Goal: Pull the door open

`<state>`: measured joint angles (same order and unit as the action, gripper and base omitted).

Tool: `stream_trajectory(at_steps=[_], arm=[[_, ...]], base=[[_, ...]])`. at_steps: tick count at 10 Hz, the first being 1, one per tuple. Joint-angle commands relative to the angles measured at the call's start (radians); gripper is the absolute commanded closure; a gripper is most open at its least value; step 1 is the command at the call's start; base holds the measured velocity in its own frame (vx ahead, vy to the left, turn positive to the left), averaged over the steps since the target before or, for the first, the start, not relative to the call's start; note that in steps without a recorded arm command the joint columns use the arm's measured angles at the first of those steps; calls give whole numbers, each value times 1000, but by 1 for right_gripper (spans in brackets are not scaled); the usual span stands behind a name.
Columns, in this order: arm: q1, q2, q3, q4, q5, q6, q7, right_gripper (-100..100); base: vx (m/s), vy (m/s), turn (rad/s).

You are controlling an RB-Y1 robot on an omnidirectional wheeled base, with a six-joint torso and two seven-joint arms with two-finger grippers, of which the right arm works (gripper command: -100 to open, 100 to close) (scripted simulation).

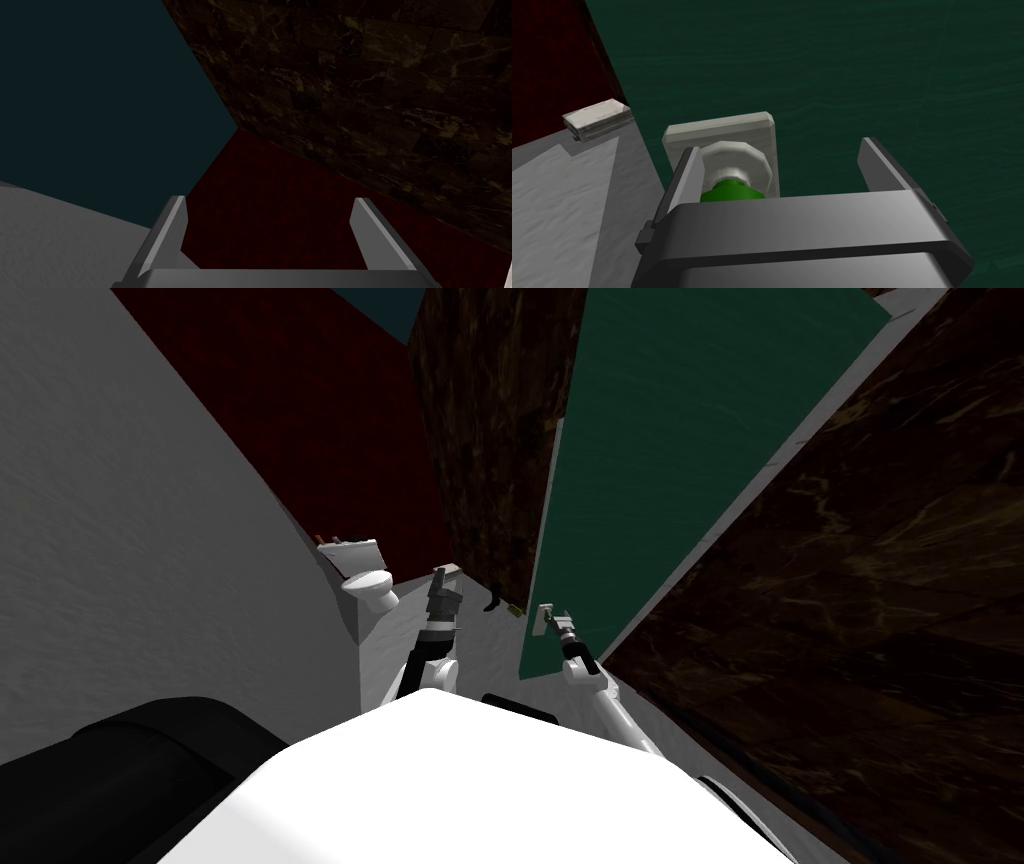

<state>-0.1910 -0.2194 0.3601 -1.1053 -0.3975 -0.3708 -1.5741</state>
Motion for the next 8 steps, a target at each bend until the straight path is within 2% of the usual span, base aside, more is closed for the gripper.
stream_trajectory(at_steps=[1, 8], arm=[[16, -32, -30, 27, -5, -16, -1, 100], [16, -32, -30, 27, -5, -16, -1, 100]], base=[[9, 10, -12], [-2, -3, -7]])
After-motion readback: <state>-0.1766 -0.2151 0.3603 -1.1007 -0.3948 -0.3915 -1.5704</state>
